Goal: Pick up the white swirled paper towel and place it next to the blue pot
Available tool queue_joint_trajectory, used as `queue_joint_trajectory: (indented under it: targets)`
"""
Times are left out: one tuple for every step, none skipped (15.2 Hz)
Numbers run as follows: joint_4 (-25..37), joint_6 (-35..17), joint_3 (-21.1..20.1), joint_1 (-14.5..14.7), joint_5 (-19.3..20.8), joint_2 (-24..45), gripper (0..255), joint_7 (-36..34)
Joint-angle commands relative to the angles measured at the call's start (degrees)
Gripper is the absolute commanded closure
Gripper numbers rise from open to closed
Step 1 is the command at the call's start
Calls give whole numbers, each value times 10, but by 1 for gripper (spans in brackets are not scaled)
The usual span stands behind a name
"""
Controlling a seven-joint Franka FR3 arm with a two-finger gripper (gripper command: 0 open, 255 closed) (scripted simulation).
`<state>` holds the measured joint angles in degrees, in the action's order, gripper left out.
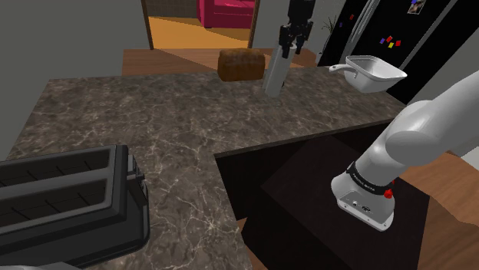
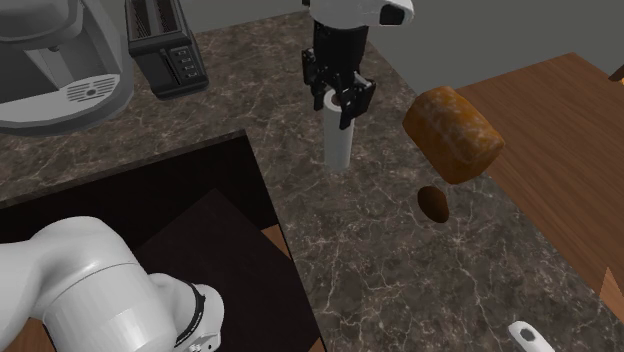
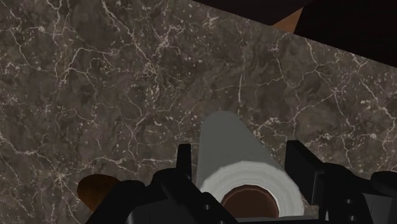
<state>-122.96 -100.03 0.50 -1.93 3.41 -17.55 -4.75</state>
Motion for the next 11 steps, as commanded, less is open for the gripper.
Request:
queue_joint_trajectory:
  targets:
    - [14,15,0,0,0,-1,255,1]
    - [22,23,0,0,0,-1,255,1]
    - [29,31,0,0,0,-1,255,2]
    - [37,38,0,0,0,-1,255,2]
    - [45,46,0,0,0,-1,255,3]
    - [53,54,0,0,-1,-1,255,3]
    - [61,61,0,0,-1,0,255,3]
    - [69,69,0,0,-1,0,255,4]
    - [77,77,-1,0,-1,1,255,4]
    - [86,84,-1,0,-1,2,255,4]
    - [94,92,-1,0,-1,2,255,5]
